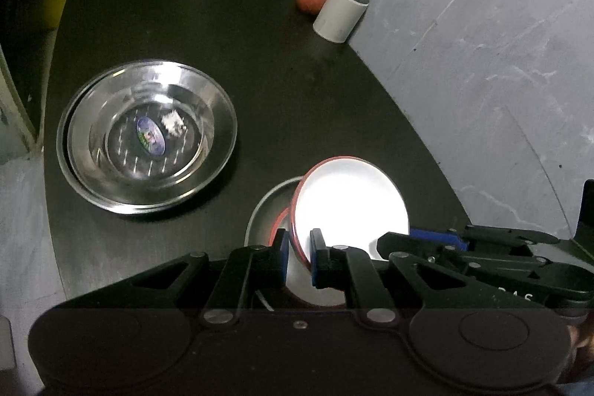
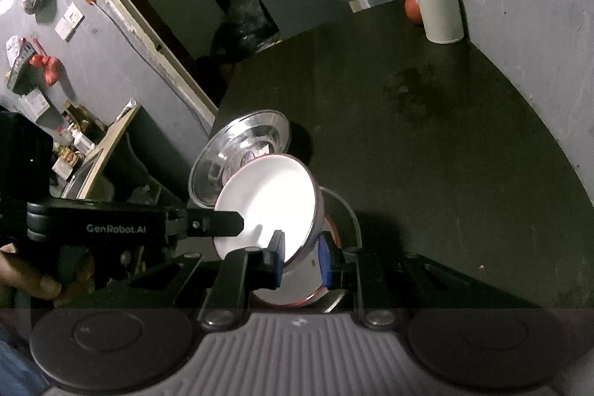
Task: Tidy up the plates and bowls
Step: 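Lower the white bowl into the nested white bowl with both grippers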
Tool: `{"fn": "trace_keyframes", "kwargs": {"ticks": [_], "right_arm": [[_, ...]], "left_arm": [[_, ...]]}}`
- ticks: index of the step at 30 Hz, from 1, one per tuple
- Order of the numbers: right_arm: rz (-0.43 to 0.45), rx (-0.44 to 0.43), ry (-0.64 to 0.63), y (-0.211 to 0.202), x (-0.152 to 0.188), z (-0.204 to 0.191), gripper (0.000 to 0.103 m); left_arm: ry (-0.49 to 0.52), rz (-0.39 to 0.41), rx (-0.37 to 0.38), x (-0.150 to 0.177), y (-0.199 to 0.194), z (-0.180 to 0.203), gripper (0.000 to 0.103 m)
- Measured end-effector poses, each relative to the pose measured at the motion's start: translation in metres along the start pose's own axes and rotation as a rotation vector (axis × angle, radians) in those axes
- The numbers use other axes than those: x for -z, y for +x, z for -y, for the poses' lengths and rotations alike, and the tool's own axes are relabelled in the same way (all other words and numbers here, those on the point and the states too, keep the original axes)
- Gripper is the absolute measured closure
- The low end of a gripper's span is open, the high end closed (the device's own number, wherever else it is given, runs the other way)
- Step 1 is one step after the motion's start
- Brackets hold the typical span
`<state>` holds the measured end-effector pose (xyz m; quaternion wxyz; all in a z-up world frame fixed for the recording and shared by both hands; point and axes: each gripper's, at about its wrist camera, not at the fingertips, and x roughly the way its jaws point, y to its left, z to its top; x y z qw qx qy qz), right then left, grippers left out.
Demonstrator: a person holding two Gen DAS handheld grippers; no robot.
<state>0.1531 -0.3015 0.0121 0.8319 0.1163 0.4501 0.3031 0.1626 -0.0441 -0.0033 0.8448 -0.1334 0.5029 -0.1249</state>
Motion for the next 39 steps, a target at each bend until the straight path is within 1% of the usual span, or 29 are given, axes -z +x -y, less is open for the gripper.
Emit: {"fn": "trace_keyframes", "kwargs": {"ticks": [7, 21, 39], "right_arm": [[-0.037, 0.003, 0.007, 0.006, 0.0, 0.001, 0.081], [-0.09, 0.011, -0.003, 0.016, -0.002, 0.003, 0.081], [-0.118, 0.025, -0.035, 0.019, -0.006, 0.0, 0.079]], "left_arm": [[-0.006, -0.018, -0.008, 0.001, 0.003, 0.0, 0.092], [-0.01, -0.061, -0.046, 0.001, 0.009, 0.002, 0.09], [-0.015, -0.103, -0.06, -0.002, 0.017, 0.002, 0.09]]}}
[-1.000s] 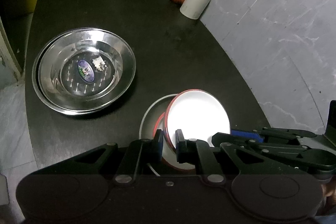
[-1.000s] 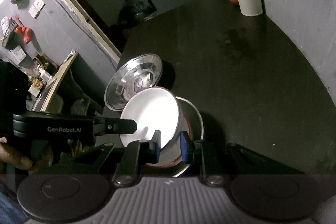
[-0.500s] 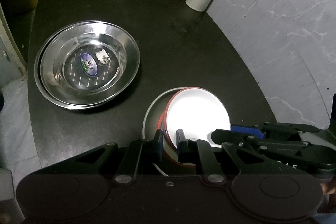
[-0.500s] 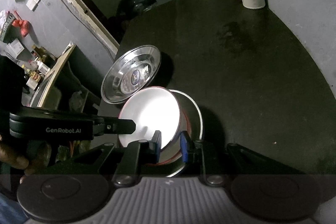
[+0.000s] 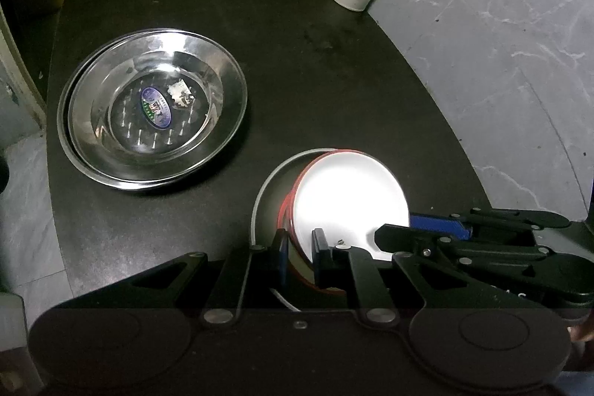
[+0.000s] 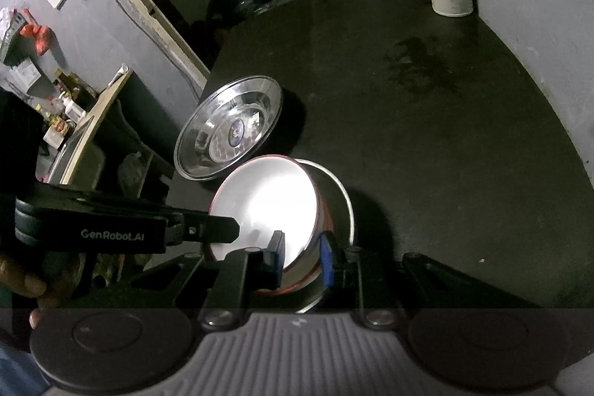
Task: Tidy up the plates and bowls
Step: 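Lower the white bowl into the nested white bowl with both grippers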
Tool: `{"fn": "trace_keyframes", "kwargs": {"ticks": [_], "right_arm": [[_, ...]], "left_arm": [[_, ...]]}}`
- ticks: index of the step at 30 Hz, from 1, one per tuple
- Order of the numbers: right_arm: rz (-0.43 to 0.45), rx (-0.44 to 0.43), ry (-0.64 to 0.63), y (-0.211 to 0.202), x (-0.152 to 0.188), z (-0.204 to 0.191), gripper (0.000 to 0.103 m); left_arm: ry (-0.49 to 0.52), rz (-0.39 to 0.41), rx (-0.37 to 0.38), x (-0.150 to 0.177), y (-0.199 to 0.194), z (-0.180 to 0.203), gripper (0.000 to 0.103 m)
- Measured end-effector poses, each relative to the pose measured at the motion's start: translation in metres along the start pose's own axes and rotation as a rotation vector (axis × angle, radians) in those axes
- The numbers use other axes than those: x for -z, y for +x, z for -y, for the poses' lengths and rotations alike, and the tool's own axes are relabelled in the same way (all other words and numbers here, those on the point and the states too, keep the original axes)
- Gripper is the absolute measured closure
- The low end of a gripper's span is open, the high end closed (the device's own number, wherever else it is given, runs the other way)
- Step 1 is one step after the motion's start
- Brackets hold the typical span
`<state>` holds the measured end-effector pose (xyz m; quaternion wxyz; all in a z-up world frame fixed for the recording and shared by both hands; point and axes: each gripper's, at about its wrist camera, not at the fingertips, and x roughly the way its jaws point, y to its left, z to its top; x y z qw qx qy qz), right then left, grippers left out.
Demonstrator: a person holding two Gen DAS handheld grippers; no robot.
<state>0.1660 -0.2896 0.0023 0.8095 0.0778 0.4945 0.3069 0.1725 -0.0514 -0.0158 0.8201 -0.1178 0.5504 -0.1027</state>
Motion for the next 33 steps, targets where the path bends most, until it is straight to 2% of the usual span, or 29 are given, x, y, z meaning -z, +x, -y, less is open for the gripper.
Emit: {"fn": "trace_keyframes", "kwargs": {"ticks": [18, 33], "right_arm": [[-0.019, 0.017, -0.046, 0.0008, -0.0012, -0.005, 0.077], [-0.037, 0.016, -0.071, 0.0017, -0.0032, -0.0081, 0.067]], "left_arm": [[-0.005, -0.005, -0.005, 0.0011, -0.0005, -0.0008, 0.09], [-0.007, -0.015, -0.005, 0.0043, -0.0011, -0.0004, 0.09]]}}
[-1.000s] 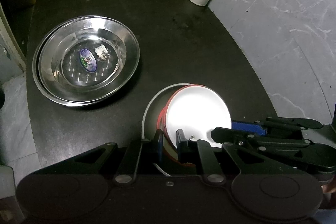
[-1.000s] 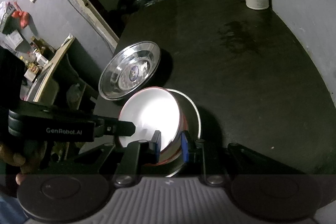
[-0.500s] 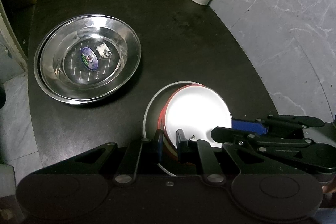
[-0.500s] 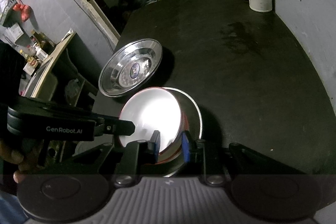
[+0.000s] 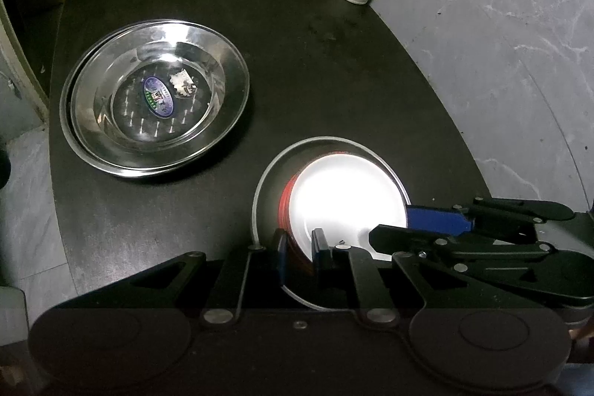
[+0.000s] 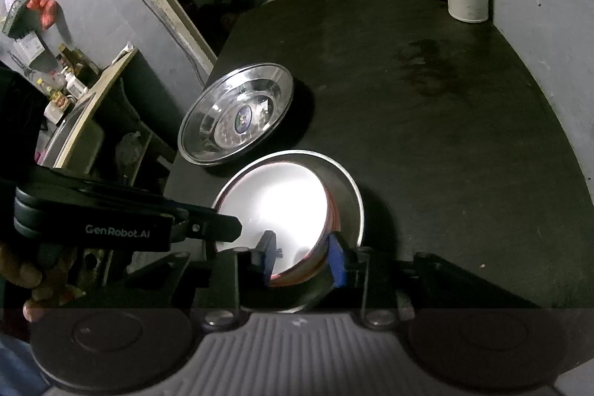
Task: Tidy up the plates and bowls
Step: 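Lower the white bowl into the nested white bowl with both grippers, then open both grippers and release the white bowl rim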
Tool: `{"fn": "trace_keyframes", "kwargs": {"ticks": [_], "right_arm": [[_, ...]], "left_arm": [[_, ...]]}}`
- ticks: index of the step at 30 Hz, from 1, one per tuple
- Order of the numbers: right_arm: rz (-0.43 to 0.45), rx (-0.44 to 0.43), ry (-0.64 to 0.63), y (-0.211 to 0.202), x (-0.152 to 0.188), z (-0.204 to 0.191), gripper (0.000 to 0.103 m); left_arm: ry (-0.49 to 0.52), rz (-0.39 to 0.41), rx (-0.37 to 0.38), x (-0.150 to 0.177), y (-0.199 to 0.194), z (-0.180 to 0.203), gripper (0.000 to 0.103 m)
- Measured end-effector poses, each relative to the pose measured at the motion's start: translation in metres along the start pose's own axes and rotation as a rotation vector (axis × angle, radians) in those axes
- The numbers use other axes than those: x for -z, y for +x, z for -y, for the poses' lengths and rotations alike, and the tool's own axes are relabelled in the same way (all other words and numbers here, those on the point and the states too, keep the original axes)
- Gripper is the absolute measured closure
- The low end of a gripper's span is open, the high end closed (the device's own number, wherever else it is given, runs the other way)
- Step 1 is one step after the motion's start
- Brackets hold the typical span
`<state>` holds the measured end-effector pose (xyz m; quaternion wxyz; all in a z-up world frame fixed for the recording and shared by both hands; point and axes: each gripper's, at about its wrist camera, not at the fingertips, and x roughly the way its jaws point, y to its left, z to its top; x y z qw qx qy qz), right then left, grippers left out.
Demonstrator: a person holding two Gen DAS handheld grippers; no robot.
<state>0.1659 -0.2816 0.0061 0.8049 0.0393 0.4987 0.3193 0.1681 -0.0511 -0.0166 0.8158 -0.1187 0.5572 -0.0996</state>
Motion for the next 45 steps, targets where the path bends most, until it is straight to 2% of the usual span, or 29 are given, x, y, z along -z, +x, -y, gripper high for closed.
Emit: {"fn": "trace_keyframes", "kwargs": {"ticks": [26, 32, 35, 37, 45], "right_arm": [[0.013, -0.016, 0.013, -0.003, 0.0, 0.002, 0.064], [0.028, -0.02, 0.015, -0.006, 0.0, 0.003, 0.064], [0.041, -0.024, 0.02, -0.01, -0.001, 0.004, 0.064], [0.053, -0.025, 0.025, -0.012, -0.001, 0.005, 0.064], [0.096, -0.02, 0.048, -0.022, -0.005, 0.008, 0.052]], "left_arm": [[-0.005, 0.016, 0.002, -0.001, -0.005, 0.002, 0.086], [-0.012, 0.037, -0.001, -0.002, -0.011, 0.001, 0.081], [-0.018, 0.05, -0.005, -0.003, -0.014, 0.0, 0.075], [-0.023, 0.061, -0.006, -0.003, -0.017, -0.002, 0.065], [-0.034, 0.123, -0.016, -0.009, -0.026, -0.007, 0.04]]}}
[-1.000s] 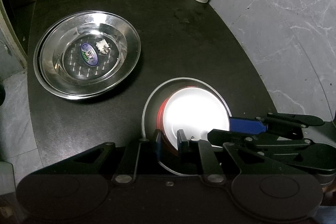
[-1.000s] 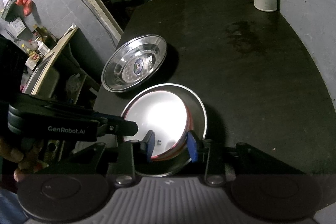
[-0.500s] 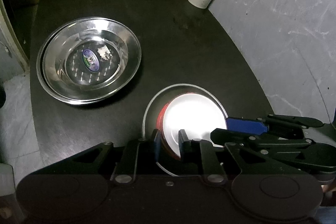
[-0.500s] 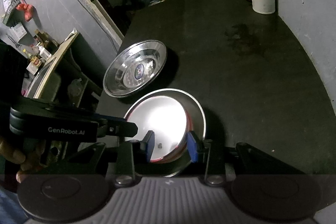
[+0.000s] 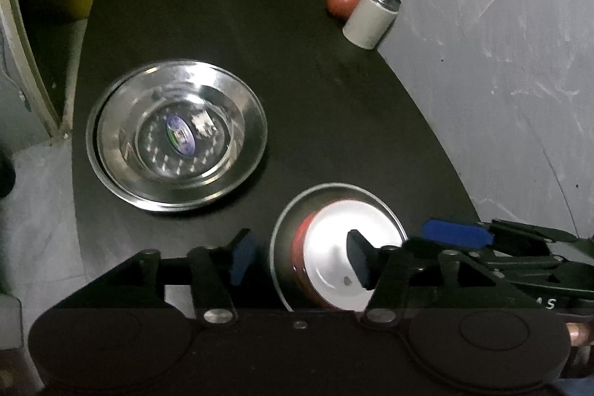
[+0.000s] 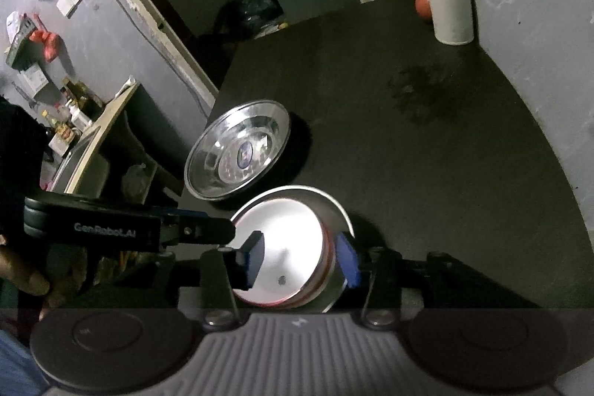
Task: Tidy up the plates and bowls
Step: 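Open both grippers and release the white bowl rim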
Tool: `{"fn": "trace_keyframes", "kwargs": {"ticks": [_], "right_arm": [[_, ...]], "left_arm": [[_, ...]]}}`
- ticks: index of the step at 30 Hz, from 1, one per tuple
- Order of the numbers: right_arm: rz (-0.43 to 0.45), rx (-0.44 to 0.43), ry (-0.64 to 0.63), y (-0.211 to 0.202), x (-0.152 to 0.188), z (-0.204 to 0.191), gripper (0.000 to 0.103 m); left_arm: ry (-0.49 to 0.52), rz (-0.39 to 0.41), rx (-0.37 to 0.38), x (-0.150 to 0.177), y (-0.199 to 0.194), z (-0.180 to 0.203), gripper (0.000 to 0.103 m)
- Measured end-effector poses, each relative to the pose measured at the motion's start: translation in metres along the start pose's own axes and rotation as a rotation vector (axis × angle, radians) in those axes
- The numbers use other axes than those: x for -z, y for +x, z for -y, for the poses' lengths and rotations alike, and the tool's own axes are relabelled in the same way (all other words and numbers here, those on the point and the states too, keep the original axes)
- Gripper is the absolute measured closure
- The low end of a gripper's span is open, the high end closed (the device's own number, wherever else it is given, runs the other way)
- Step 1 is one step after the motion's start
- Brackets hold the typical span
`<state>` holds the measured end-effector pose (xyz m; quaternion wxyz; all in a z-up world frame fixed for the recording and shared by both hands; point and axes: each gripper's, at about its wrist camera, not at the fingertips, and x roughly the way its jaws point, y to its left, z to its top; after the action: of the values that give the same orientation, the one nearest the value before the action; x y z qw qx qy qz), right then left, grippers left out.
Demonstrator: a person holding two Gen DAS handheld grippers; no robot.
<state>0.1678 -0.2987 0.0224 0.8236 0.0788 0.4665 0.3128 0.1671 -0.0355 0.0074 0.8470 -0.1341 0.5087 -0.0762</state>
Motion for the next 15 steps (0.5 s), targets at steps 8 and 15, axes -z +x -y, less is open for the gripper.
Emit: {"fn": "trace_keyframes", "kwargs": {"ticks": [8, 15], "right_arm": [[0.006, 0.034, -0.005, -0.006, -0.005, 0.002, 0.021], [0.032, 0.134, 0.01, -0.014, -0.011, 0.007, 0.001]], "left_arm": [[-0.013, 0.072, -0.022, -0.001, -0.005, -0.004, 0.015], [-0.067, 0.08, -0.028, -0.001, -0.004, -0.014, 0.001]]}}
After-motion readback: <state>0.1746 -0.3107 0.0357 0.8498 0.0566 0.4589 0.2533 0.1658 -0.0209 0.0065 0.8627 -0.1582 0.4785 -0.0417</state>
